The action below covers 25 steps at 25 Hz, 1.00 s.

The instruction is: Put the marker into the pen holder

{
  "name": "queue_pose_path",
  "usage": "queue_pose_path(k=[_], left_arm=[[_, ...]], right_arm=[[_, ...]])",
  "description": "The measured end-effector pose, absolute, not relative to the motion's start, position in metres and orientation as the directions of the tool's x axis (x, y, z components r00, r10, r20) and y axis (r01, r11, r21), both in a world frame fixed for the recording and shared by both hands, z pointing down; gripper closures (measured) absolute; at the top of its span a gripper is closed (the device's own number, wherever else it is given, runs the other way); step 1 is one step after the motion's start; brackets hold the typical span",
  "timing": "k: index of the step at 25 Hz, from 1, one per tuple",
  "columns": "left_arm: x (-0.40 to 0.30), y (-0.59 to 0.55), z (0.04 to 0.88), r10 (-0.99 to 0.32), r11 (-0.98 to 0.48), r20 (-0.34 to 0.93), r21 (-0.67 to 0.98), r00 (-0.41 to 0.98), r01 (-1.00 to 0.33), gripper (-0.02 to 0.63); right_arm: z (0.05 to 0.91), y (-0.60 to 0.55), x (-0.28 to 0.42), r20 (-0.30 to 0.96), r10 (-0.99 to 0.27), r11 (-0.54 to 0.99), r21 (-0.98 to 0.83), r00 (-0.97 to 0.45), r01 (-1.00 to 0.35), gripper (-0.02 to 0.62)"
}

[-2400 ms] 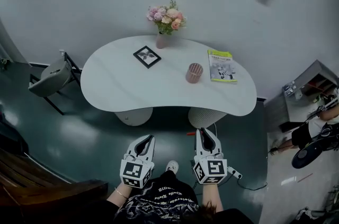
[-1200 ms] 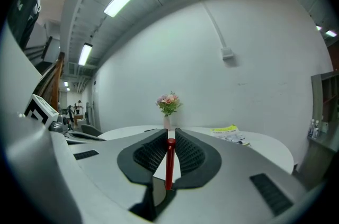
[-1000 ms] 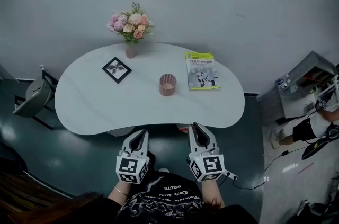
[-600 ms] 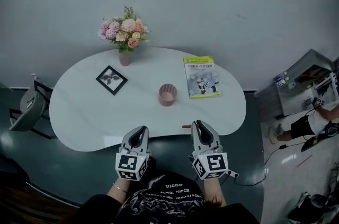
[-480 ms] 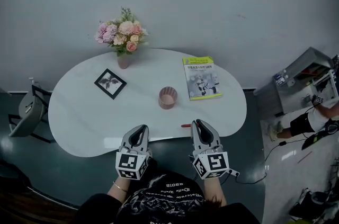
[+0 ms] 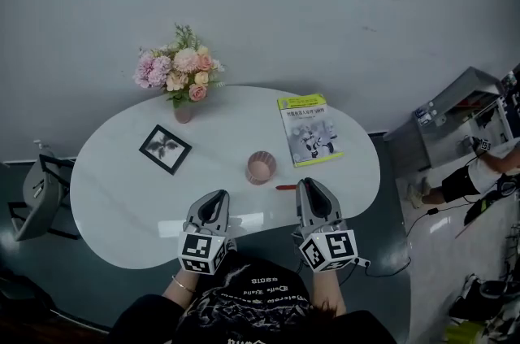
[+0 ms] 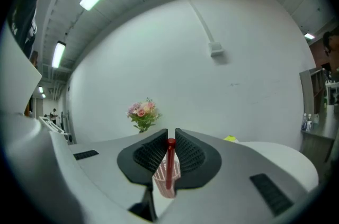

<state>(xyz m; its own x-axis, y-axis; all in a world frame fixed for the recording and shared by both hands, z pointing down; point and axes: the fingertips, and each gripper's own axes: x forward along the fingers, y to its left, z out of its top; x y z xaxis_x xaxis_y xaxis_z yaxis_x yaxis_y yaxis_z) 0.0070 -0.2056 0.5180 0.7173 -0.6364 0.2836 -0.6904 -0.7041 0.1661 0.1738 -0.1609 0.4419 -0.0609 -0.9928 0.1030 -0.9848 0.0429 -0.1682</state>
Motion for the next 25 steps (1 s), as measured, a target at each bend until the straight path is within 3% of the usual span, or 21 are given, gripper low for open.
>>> queue_pose_path(k=[10,25], left_arm=[[-0.009,-0.233,0.51,-0.643,-0.685,0.282,0.204,0.712,-0.699,0.577],[-0.018,-0.246,0.504,-0.73,-0.59,0.292,0.188,0.618,-0.786,0.577]], right_arm=[[0.41,-0.194,0.182,0.009,-0.999,0.048,-0.223,-0.051,-0.974,0.528],[0.411,-0.238,0.181,0.023,-0.985,0.16,-0.23,-0.17,-0.96,0.528]])
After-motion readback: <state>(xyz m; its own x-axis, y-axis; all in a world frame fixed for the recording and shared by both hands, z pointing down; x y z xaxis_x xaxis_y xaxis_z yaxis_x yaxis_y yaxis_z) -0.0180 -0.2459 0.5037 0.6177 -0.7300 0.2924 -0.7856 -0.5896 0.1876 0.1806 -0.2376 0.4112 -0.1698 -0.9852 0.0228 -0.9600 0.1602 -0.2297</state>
